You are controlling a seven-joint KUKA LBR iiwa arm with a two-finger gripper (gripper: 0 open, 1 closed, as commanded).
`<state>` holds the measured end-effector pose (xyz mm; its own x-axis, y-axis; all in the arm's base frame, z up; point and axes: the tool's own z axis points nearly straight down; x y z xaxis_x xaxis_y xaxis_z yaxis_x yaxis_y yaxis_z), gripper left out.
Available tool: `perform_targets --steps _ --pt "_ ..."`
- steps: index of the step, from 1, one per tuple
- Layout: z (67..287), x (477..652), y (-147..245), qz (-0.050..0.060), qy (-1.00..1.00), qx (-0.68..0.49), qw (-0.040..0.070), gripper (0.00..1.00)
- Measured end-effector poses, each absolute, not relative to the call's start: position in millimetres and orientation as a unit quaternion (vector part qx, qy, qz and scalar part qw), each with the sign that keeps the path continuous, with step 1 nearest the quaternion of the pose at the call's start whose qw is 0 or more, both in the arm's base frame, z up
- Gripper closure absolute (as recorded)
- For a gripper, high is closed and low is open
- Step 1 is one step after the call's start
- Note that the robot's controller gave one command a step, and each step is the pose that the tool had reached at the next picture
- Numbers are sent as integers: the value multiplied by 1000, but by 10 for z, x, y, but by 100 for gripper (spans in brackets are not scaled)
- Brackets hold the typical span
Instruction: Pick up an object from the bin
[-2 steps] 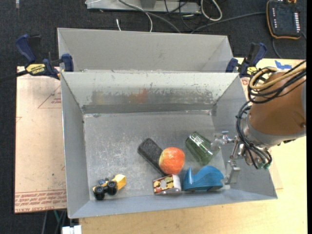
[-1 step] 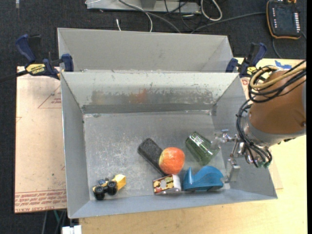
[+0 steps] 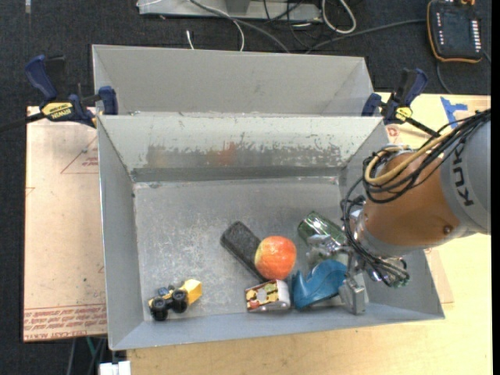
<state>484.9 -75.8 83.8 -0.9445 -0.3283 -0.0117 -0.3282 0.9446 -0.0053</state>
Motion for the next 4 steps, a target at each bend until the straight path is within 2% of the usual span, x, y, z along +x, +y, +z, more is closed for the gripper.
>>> perform_targets --steps 1,2,3,4 --pt "1235 4915 -737 0 988 -153 2 0" --pt "989 4870 -417 -1 968 -251 4 0" --pt "723 4896 -590 -2 955 -297 11 0" --pt "719 4883 -563 -3 952 -305 10 100"
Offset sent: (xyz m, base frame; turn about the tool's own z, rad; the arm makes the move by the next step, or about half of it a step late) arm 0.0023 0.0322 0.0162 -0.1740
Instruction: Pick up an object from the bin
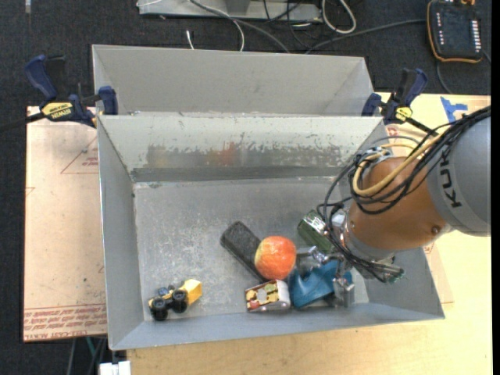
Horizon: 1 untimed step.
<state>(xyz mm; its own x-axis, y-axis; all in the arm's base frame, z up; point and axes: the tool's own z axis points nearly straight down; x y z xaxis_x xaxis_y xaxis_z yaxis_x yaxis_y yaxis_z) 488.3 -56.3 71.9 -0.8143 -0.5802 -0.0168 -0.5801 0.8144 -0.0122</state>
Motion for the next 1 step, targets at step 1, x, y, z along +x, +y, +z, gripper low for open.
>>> perform_targets --steps 1 --pt "720 4882 -562 -3 952 -305 10 100"
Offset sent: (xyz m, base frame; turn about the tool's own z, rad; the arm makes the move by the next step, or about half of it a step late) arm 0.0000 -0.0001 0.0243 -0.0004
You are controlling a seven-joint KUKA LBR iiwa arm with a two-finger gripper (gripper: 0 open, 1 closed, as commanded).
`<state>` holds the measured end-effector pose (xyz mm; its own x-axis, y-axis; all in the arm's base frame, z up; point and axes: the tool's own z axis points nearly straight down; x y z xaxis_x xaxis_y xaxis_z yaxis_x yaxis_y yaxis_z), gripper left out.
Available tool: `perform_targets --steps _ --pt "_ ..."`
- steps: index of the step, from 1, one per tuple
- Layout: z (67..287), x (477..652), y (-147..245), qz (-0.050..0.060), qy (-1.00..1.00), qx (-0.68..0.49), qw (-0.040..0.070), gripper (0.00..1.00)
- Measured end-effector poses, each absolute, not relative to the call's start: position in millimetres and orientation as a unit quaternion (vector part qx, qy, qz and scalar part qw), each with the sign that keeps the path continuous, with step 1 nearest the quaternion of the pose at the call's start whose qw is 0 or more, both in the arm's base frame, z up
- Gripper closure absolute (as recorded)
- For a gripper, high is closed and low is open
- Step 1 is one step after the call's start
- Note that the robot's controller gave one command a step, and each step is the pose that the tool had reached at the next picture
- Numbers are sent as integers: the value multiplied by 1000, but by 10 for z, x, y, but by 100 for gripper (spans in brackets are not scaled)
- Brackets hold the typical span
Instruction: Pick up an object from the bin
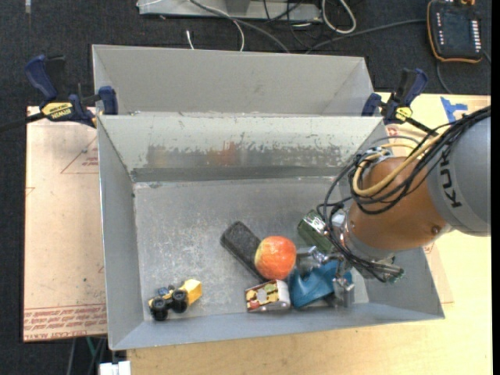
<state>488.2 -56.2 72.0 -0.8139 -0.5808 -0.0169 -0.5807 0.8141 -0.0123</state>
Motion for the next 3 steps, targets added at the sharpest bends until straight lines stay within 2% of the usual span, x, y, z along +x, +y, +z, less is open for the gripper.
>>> perform_targets --steps 3 --pt "1094 4855 -540 0 953 -304 7 100"
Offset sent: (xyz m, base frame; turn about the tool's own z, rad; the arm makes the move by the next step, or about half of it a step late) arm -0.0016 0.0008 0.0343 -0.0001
